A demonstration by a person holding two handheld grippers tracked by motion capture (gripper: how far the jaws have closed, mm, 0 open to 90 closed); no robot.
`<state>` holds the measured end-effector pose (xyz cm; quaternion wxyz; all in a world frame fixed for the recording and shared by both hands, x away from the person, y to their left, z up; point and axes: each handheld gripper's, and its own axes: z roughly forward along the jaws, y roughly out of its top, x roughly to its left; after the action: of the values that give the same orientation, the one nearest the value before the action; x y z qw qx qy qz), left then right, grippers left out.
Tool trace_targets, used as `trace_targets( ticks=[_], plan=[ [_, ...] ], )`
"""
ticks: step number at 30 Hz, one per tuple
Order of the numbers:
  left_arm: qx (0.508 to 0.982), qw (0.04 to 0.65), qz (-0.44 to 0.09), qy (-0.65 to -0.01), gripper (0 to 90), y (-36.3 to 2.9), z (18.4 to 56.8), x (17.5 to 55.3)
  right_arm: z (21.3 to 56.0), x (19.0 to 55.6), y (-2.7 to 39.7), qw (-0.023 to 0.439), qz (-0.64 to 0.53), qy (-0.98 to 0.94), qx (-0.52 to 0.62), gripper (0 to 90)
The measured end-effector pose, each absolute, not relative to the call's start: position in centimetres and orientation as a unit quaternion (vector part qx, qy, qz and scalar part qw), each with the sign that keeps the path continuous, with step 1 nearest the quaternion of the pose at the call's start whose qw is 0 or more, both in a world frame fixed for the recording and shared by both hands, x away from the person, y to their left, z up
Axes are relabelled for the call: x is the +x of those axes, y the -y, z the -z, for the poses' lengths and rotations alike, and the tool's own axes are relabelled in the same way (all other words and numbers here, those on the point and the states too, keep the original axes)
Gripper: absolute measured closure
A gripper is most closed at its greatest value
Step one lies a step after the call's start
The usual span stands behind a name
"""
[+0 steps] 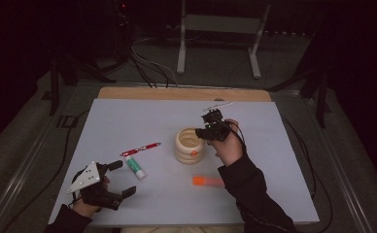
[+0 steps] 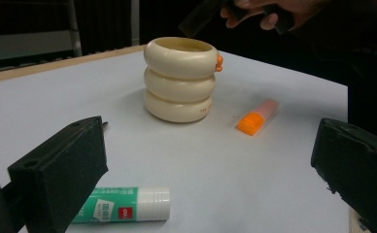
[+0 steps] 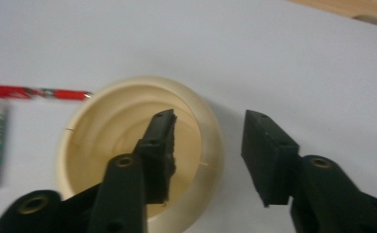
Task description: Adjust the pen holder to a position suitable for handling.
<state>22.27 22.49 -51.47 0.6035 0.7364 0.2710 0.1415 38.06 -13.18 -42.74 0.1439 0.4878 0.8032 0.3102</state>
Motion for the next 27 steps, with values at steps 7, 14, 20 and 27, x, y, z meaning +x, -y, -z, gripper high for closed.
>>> trace_targets(
  ticks=[7, 14, 20, 27],
  plan=[
    [0.740, 0.602, -0.137, -0.266, 0.3, -22.3, 51.4, 22.2, 41.4, 36.4, 13.9, 0.157, -0.369, -0.800, 0.447, 31.7],
    [0.744, 0.601, -0.131, -0.261, 0.3, -22.2, 50.8, 22.2, 40.1, 34.8, 15.1, 0.151, -0.412, -0.803, 0.404, 7.6],
    [0.752, 0.600, -0.116, -0.246, 0.2, -22.1, 49.9, 22.5, 39.4, 33.4, 16.5, 0.129, -0.445, -0.806, 0.368, 1.1],
    [0.770, 0.588, -0.110, -0.222, 0.2, -22.3, 48.7, 23.4, 39.6, 31.8, 18.5, 0.141, -0.487, -0.787, 0.350, 1.2]
  ],
)
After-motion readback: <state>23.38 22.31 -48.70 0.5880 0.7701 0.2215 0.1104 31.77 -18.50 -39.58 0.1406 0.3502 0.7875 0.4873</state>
